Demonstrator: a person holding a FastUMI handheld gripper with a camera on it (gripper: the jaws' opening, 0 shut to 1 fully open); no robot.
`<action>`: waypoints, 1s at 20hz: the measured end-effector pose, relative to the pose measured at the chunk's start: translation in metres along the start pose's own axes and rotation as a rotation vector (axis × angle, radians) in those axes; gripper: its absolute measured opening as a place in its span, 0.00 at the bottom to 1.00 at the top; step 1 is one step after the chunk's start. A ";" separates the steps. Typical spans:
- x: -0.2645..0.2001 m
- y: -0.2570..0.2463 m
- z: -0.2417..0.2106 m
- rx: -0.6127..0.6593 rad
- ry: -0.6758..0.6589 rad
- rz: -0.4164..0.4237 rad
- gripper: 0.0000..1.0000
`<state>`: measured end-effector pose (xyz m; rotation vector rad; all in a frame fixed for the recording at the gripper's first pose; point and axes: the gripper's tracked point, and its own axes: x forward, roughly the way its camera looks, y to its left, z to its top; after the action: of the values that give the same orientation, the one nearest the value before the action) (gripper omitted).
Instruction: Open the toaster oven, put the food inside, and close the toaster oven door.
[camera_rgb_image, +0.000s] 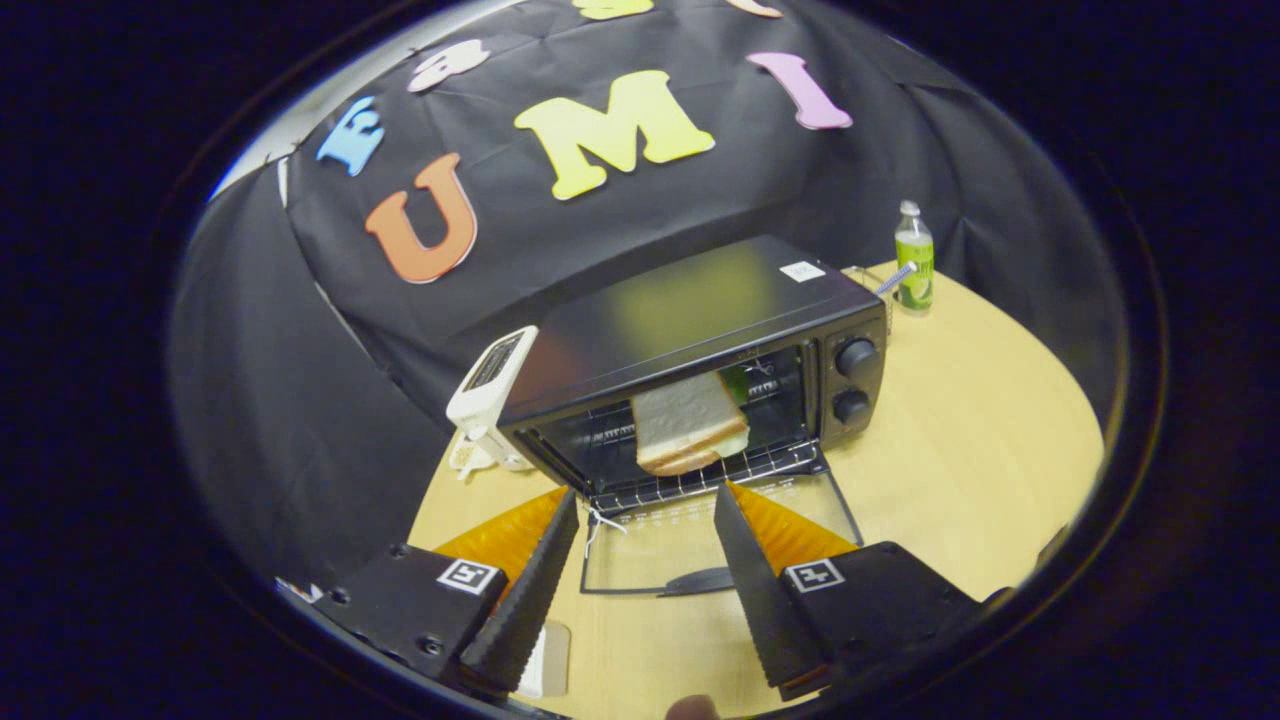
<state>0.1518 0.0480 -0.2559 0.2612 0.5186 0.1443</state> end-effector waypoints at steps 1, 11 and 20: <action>-0.008 -0.001 0.000 -0.037 -0.009 -0.012 0.90; -0.011 -0.031 -0.084 -0.181 0.088 -0.084 1.00; 0.035 -0.059 -0.135 -0.193 0.155 -0.147 1.00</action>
<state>0.1180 0.0272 -0.4018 0.0233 0.6711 0.0704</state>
